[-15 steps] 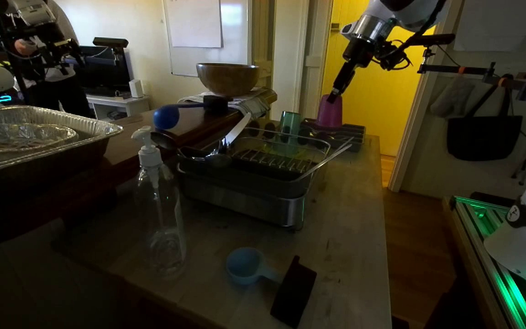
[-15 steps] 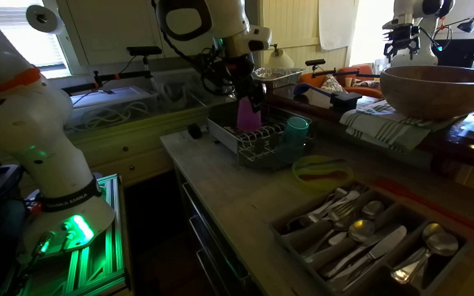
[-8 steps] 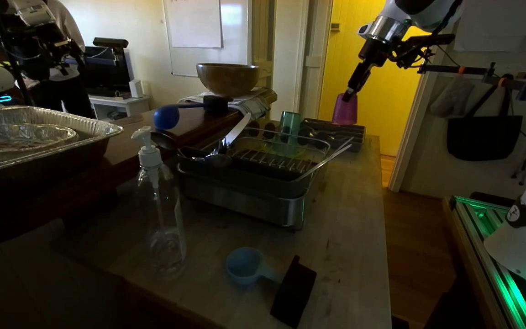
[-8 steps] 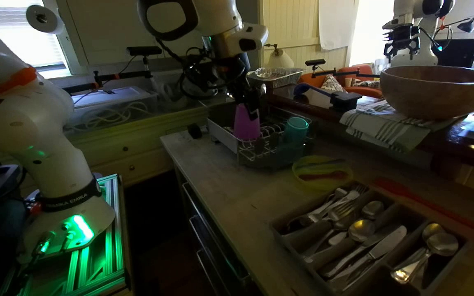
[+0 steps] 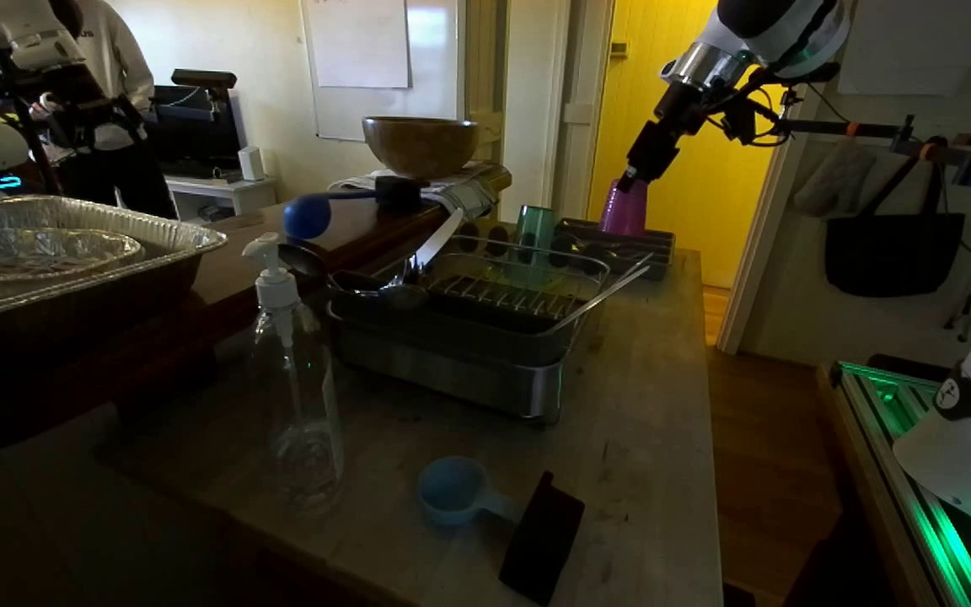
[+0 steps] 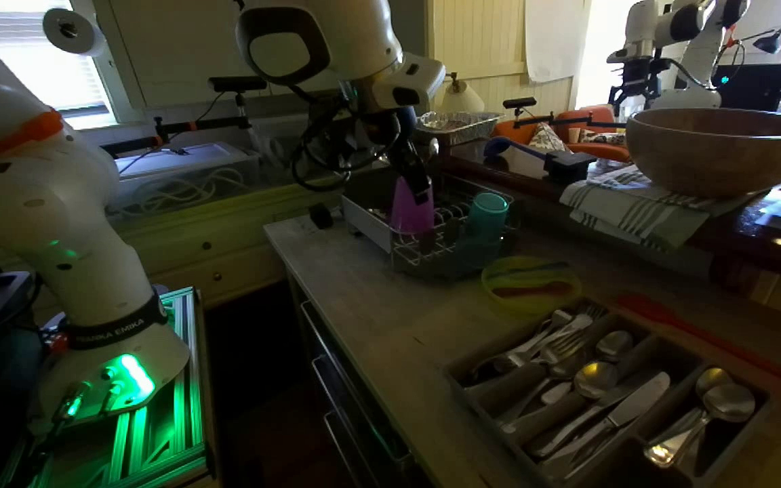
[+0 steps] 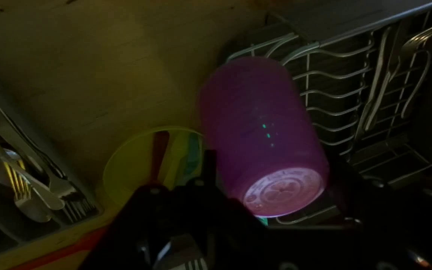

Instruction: Move the purple cup to the right.

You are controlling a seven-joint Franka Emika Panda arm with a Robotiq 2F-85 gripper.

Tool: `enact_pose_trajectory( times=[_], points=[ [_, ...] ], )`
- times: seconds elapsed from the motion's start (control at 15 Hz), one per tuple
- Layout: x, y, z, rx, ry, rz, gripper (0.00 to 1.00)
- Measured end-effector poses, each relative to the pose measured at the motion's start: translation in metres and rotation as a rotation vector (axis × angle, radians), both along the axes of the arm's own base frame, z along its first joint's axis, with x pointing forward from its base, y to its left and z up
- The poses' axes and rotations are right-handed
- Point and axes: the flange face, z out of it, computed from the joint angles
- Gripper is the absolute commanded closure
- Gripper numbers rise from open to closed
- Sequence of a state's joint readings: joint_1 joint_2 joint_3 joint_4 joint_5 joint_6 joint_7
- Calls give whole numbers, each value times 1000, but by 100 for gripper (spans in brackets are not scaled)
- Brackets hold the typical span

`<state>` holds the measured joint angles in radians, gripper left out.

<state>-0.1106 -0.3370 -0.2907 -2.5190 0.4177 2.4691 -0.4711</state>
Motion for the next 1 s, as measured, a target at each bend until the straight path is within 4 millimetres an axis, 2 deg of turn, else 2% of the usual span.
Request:
enact_pose_trajectory(
  times=[0.2, 0.67, 1.0],
  points=[
    [7, 6, -13, 23, 4, -27, 54],
    [12, -5, -31, 9, 16, -101, 54],
    [16, -3, -51, 29, 54, -115, 54]
  ],
)
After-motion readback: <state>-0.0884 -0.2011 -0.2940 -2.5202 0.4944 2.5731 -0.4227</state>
